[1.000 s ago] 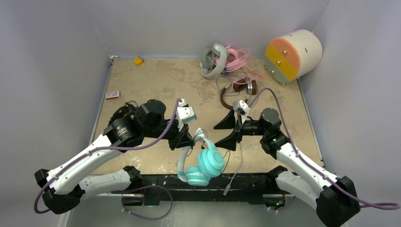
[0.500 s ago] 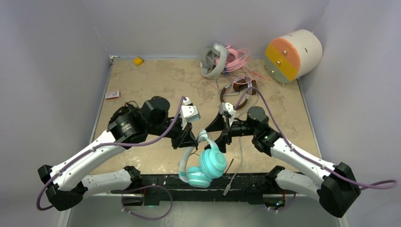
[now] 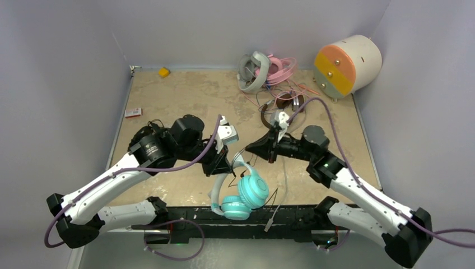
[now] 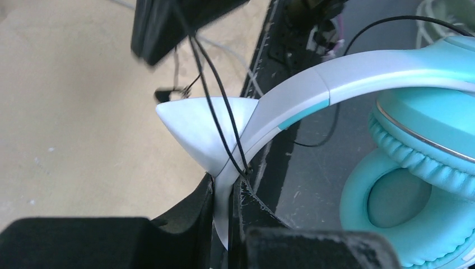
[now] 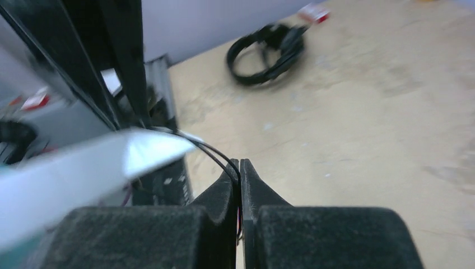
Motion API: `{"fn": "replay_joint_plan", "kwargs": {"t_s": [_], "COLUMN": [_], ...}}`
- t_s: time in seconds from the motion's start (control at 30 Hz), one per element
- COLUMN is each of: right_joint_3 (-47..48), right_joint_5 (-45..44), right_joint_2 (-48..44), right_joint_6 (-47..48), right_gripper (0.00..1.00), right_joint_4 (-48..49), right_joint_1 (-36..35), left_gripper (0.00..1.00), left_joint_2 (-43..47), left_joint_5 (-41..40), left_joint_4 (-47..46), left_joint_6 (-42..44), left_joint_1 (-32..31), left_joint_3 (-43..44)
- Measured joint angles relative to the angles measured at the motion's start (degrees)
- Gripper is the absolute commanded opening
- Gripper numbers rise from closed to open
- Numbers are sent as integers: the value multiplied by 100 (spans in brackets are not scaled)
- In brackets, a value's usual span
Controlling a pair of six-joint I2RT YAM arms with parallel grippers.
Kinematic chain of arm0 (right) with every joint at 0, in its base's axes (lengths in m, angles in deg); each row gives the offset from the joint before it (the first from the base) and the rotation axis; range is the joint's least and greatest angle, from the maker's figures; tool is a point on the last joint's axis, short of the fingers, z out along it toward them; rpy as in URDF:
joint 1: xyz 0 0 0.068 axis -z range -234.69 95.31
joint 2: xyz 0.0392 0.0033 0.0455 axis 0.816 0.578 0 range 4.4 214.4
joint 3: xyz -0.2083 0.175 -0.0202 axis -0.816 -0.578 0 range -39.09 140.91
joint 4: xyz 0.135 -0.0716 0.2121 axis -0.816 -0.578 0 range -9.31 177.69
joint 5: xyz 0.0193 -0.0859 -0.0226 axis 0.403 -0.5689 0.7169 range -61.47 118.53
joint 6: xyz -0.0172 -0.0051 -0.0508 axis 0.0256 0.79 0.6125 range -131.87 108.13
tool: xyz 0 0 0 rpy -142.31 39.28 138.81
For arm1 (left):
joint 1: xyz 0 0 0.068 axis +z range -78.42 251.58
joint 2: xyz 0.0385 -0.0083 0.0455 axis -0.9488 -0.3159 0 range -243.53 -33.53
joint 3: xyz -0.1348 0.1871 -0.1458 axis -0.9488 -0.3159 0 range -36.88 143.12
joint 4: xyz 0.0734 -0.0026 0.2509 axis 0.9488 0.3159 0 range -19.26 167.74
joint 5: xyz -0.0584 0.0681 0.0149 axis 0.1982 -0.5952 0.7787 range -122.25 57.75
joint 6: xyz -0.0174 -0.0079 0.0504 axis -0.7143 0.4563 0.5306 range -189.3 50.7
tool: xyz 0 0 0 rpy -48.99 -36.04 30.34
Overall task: Wrap the headphones
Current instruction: Wrap the headphones cable around the headphones.
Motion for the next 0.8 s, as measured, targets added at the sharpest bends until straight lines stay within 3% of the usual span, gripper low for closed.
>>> {"fn": "replay_joint_plan", "kwargs": {"t_s": [0.17, 0.33, 0.6, 0.8], "right_joint_3": [772, 1388, 1311, 1088], "right_joint_5": [-1338, -1792, -2430, -3161], "right_joint_2": [-612, -706, -1108, -1097], "right_joint_6": [101, 247, 205, 0], "right_gripper": [0, 0, 0, 0], "right_joint_4": [-881, -1491, -2291, -2673], "right_joint_1": [-4, -4, -7, -7], "left_gripper": [0, 0, 0, 0], "left_joint_2": [-260, -715, -1152, -964], "left_joint_5": [-986, -2712, -5272, -5681], "left_joint_4": [260, 472, 892, 944], "left_joint_6": [-7, -299, -1296, -1836], "left_joint_1": [-4, -4, 28, 684], "left_joint_3": [-59, -61, -59, -90]}}
